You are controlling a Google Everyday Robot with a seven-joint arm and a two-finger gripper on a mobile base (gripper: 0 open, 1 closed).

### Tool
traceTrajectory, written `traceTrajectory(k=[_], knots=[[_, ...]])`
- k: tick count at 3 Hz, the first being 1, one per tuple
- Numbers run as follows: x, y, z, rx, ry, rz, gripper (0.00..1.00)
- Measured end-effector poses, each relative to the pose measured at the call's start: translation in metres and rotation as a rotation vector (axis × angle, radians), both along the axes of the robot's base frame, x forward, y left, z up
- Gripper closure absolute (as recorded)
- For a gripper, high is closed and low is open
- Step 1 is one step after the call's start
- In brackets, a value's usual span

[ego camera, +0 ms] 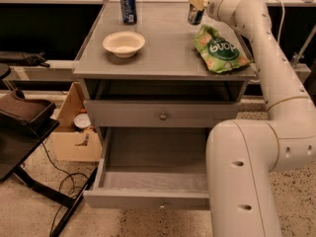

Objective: Place redbull can into middle drawer

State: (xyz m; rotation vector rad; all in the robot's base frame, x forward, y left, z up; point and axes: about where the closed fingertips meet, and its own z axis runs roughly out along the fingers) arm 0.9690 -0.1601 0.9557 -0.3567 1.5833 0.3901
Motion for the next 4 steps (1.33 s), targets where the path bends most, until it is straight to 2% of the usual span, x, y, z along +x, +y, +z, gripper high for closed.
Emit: traceTrajectory(k=[1, 3, 4], knots=[[-0.022, -0.021, 0.037, 0.044, -0.045, 0.021, 1.00], [-0.102, -0.067, 0.098, 0.054, -0.151, 0.093, 1.00], [-0.180, -0.093, 0.106, 0.005, -0.218, 0.134, 1.00]])
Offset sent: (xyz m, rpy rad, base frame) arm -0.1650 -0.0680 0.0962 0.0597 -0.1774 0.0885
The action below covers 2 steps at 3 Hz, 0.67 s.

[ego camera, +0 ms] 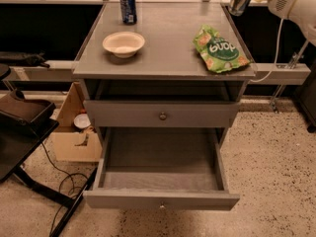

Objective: Place redbull can into middle drawer

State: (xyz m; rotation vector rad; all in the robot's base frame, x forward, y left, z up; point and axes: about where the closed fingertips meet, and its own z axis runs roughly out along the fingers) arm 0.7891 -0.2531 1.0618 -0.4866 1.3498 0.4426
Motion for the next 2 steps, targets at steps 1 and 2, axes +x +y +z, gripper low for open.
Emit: traceTrajectory(k=[1, 2], knots=[[-0.059, -0.009, -0.019, -0.040, -0.024, 0.027, 1.00], [-0.121, -0.018, -0.037, -0.082, -0.017, 0.013, 1.00]])
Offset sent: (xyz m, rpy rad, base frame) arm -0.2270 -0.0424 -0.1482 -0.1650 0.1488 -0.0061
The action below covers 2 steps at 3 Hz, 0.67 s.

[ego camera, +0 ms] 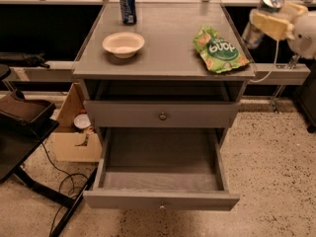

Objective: Place redbull can into middle drawer

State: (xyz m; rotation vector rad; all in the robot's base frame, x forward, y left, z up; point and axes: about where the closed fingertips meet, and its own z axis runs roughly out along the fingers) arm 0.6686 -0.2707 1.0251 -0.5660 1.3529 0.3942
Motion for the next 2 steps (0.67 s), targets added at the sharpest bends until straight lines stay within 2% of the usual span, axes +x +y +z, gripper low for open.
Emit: traceTrajectory(k=[1, 2], knots=[[-0.075, -0.011, -0.050, -0.017, 0.070, -0.029, 1.00], [-0.088, -0.022, -0.071, -0.019, 0.107, -0.047, 1.00]])
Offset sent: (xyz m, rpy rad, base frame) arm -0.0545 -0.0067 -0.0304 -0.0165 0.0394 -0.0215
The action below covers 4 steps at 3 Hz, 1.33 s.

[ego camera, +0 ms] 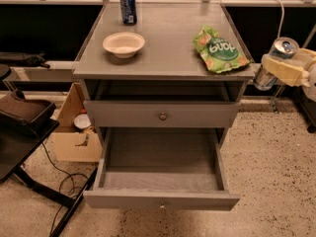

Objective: Place redbull can into middle drawer

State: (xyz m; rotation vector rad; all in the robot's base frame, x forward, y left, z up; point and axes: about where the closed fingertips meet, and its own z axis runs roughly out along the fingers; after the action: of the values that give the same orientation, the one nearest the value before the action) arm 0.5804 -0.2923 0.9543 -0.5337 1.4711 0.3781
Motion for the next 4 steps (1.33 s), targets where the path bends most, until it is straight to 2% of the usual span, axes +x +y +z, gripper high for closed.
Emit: traceTrajectory(k=[1, 2, 3, 4], knots=[[-0.002, 0.003, -0.004, 0.007, 0.006, 0.004, 1.00], [-0.009, 0.015, -0.021, 0.039, 0.031, 0.023, 1.00], [-0.022, 0.039, -0.050, 0.072, 0.042, 0.078, 1.00], [-0.035, 0.072, -0.076, 0.121, -0.007, 0.144, 1.00]])
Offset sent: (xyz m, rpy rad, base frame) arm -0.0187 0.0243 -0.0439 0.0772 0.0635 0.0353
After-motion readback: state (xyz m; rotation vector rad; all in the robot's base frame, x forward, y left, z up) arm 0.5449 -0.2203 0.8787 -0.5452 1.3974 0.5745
